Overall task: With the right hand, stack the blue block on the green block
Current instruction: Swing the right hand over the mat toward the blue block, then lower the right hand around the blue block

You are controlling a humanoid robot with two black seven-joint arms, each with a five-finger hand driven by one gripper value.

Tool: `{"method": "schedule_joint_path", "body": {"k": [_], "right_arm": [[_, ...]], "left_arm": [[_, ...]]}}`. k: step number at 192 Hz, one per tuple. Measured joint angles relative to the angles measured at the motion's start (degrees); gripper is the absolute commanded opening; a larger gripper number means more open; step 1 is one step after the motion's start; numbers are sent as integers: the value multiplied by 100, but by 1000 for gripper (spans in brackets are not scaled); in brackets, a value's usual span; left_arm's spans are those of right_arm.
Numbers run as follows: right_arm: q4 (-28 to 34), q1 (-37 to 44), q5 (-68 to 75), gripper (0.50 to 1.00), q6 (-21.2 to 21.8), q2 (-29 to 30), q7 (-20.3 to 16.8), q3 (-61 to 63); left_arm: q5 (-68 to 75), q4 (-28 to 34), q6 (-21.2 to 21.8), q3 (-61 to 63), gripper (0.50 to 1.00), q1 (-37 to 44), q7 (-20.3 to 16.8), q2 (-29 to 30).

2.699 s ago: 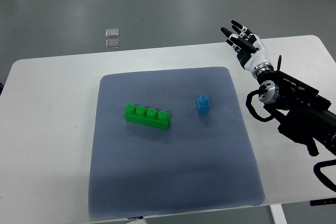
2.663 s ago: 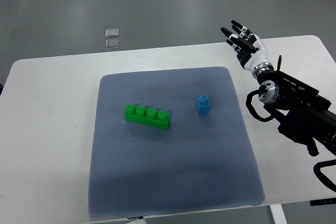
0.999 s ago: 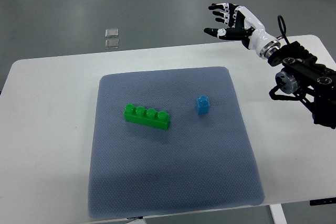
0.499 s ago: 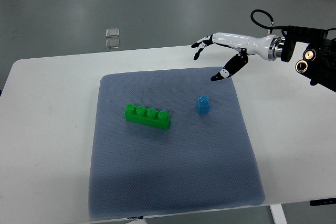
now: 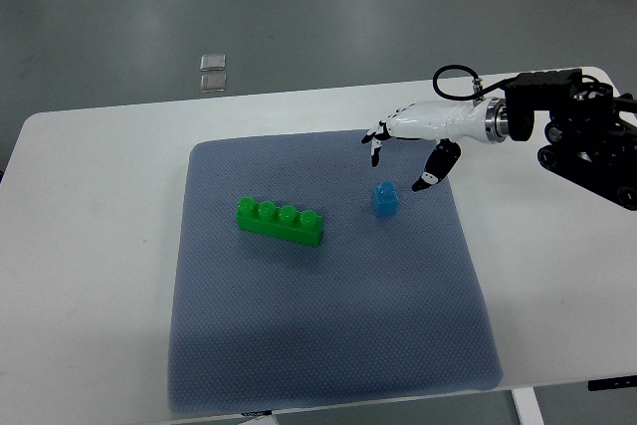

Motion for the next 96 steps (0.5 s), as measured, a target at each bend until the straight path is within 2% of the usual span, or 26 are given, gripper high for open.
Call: {"method": "schedule_joint_path", "body": {"k": [38, 96], "right_arm": [[-247, -37, -159, 915, -221, 134, -59, -184], [-415, -167, -178, 915, -289, 335, -64, -222]], "left_arm": [[0, 0, 0, 0, 1000, -4, 0, 0], [0, 0, 0, 0, 1000, -2, 0, 0]]}}
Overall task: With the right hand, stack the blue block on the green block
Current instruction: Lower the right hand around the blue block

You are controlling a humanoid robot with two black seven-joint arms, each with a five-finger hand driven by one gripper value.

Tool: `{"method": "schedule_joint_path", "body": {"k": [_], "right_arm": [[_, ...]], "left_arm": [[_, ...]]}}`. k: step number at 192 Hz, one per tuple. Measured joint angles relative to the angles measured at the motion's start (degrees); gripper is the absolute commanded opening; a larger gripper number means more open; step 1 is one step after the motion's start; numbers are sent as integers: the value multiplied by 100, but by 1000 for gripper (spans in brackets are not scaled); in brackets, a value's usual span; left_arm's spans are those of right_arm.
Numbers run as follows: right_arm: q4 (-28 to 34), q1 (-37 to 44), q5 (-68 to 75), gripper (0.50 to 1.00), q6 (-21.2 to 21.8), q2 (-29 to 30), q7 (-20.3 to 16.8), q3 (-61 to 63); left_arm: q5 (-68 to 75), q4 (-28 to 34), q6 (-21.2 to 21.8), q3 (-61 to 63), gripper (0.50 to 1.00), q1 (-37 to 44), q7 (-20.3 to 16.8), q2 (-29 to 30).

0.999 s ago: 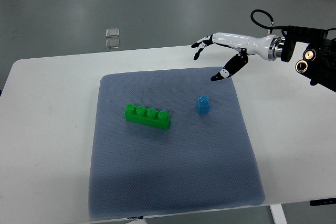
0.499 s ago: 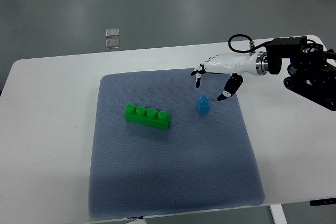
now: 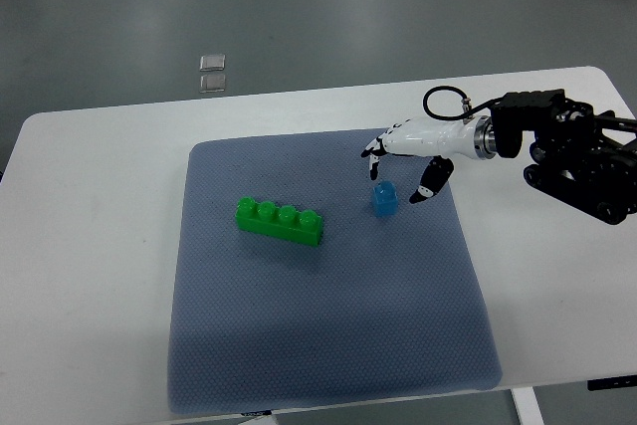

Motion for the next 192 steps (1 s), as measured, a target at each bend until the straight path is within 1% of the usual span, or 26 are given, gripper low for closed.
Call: {"method": "schedule_joint_path", "body": {"k": [37, 84, 127, 159, 192], "right_arm": [[-255, -29, -69, 915, -179, 176, -1, -59], [-292, 26, -282, 915, -434, 178, 26, -344], [-260, 153, -504, 915, -470, 185, 57, -455], [-209, 280, -535, 915, -472, 343, 85, -616], [-204, 272, -530, 915, -441, 381, 124, -633]], "left_arm": [[0, 0, 3, 0, 1000, 0, 0, 0], [0, -1, 3, 0, 1000, -1, 0, 0], [0, -1, 3, 0, 1000, 0, 0, 0], [0, -1, 3, 0, 1000, -2, 0, 0], [0, -1, 2, 0, 1000, -2, 0, 0]]}}
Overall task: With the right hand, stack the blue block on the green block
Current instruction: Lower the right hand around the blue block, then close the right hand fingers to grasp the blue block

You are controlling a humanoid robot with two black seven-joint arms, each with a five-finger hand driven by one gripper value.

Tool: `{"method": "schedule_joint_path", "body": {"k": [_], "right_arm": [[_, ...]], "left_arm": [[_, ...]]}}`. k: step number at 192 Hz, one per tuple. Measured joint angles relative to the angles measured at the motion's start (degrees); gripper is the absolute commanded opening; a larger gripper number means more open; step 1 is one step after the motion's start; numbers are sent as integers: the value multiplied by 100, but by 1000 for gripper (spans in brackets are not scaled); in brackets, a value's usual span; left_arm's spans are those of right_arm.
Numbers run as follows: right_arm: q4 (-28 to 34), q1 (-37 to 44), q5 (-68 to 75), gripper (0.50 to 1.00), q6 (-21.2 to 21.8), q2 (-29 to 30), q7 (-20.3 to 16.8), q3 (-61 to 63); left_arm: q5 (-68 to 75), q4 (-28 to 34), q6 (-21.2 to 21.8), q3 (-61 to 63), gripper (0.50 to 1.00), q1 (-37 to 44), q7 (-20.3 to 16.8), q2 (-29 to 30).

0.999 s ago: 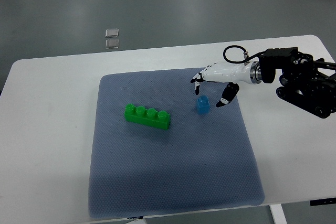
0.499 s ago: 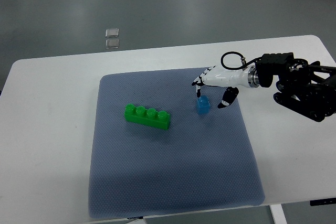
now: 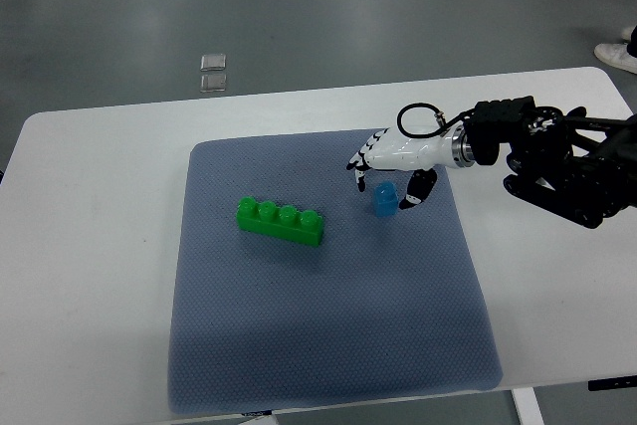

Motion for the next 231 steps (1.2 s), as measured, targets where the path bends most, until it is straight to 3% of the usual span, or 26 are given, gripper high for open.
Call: {"method": "schedule_joint_path", "body": {"k": [163, 231], "right_arm": [[-105, -60, -17, 911, -39, -8, 71, 1], [-97, -61, -41, 903, -241, -6, 81, -8]], "left_arm": [[0, 1, 0, 0, 1000, 0, 0, 0], [0, 1, 0, 0, 1000, 0, 0, 0]]}}
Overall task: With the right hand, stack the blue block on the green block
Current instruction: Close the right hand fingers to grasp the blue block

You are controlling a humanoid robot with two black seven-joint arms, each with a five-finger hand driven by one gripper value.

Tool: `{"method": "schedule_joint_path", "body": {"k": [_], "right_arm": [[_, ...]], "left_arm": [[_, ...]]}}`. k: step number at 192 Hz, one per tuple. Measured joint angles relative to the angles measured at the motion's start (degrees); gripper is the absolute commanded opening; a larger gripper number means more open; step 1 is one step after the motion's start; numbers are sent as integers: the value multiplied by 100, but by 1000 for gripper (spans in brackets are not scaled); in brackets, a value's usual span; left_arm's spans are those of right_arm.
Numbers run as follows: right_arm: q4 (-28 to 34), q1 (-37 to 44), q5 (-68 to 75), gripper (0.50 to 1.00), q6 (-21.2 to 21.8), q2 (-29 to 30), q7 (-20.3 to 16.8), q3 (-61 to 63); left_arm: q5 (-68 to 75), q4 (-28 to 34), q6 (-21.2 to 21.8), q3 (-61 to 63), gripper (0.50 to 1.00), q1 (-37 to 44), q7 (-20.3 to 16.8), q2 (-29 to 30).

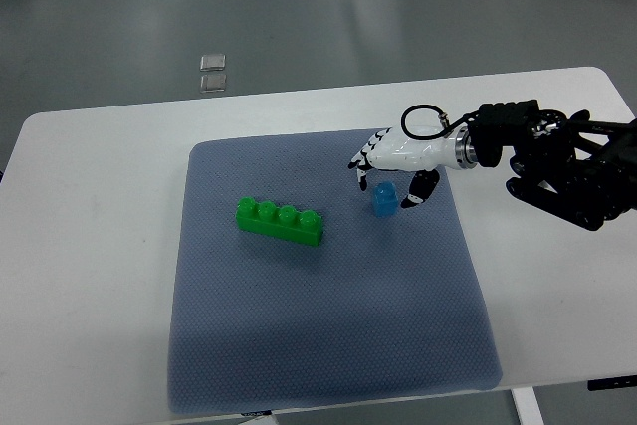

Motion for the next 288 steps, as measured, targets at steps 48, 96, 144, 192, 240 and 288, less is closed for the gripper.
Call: {"method": "schedule_joint_path", "body": {"k": [48, 96, 144, 192, 240, 288], "right_arm": [[25, -16, -20, 866, -1, 1, 30, -2], [27, -30, -88, 838, -3, 6, 42, -93], [25, -20, -90, 809, -120, -7, 42, -105], [18, -12, -100, 768, -124, -9, 42, -107], [26, -21, -106, 754, -124, -9, 51, -107], [27, -22, -106, 688, -121, -9, 51, -107]], "left_arm": [[0, 0, -4, 0, 1000, 0, 0, 0], [0, -1, -1, 0, 1000, 0, 0, 0], [0, 0, -2, 0, 1000, 0, 0, 0], [0, 0, -1, 0, 1000, 2, 0, 0], [0, -1, -1, 0, 1000, 1, 0, 0], [0, -1, -1, 0, 1000, 1, 0, 0]]}}
